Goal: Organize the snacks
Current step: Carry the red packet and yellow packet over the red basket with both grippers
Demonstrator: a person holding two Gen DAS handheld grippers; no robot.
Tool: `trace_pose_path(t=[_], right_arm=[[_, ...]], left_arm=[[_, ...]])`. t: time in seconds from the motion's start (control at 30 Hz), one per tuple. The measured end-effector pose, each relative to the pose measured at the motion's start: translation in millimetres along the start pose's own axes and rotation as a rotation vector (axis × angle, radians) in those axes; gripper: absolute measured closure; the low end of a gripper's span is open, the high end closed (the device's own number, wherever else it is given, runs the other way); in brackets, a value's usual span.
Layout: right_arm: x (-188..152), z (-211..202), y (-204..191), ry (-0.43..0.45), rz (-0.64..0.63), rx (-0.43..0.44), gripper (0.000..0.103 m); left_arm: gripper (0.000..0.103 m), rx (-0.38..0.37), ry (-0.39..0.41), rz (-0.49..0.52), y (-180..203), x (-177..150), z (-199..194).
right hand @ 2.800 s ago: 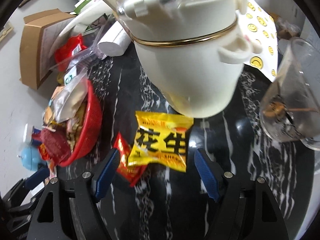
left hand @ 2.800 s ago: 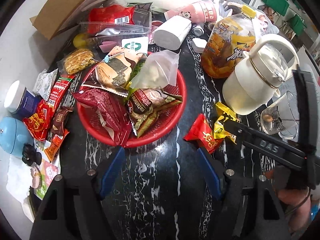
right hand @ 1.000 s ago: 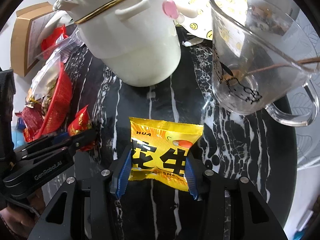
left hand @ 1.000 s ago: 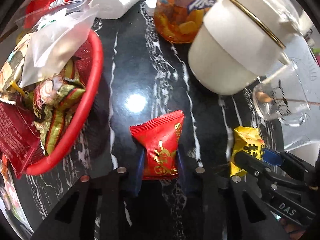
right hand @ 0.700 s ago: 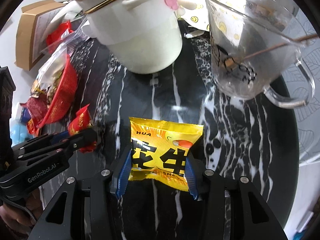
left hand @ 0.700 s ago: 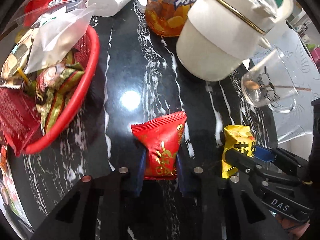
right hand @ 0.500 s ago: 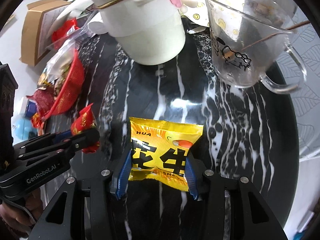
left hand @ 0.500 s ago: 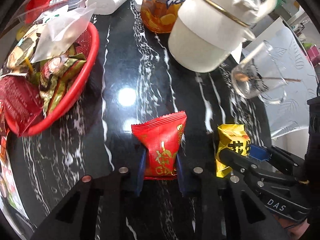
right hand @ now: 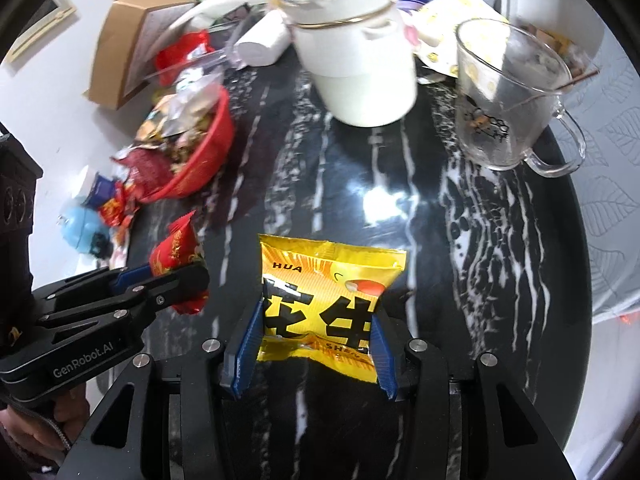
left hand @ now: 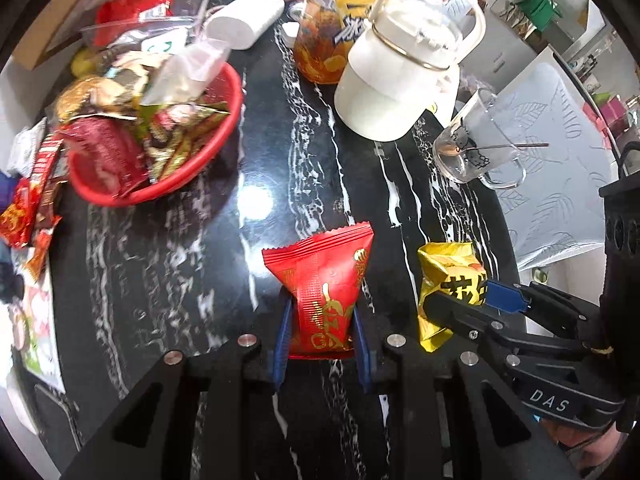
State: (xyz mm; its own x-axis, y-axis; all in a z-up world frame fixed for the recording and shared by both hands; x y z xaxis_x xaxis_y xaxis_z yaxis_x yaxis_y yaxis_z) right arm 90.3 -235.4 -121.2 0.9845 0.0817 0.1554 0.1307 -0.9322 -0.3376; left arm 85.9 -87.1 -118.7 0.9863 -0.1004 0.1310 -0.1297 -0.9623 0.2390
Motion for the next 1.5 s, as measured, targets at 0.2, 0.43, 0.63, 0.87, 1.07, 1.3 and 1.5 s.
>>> trace_pose_path(t=[0.2,0.43,0.63,0.87,1.07,1.3,1.5], right_arm=[[-15,-8,-29,0.002,-0.071,0.024,0.055],[-29,-14,-60,0.010,-0.138,0.059,0.055],[-31,-21,-85,0.025,-0.205,0.071,0.055],[-24,-32,-114,0.057,-0.264,0.097,0.055],[-10,-42,-133,0.089,-0.297,0.110,0.055],[13,-54,-152,0.131,-0.335,0.116,0.055],[38,-60,-163,0.156,-0.350,0.114,0.055]], left_arm=[[0.077,0.007,0.048,-0.018,-14,-21,-33],[0.077,0.023,0.105,-0.048,-25,-43,-59],[0.077,0.053,0.163,-0.076,-39,-54,-81],[0.077,0.085,0.235,-0.098,-55,-57,-109],[0.077,0.096,0.304,-0.112,-66,-49,-132],[0.077,0.105,0.362,-0.121,-78,-32,-152],[0.077,0.108,0.385,-0.114,-88,-13,-159]])
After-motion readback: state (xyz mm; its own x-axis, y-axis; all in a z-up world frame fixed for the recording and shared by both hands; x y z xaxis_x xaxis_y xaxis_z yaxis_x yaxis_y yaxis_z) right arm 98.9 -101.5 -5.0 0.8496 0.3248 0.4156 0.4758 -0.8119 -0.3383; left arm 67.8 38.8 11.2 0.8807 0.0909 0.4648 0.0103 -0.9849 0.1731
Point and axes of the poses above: each gripper's, at about its wrist camera, not at the fingertips, and z roughly the way its jaws point, y to its right, x to its top, the point moved 1 cm from there along z, roughly the way its jaws point, and after that the axes turned 9 degrees about -y, right-handed, at the moved point
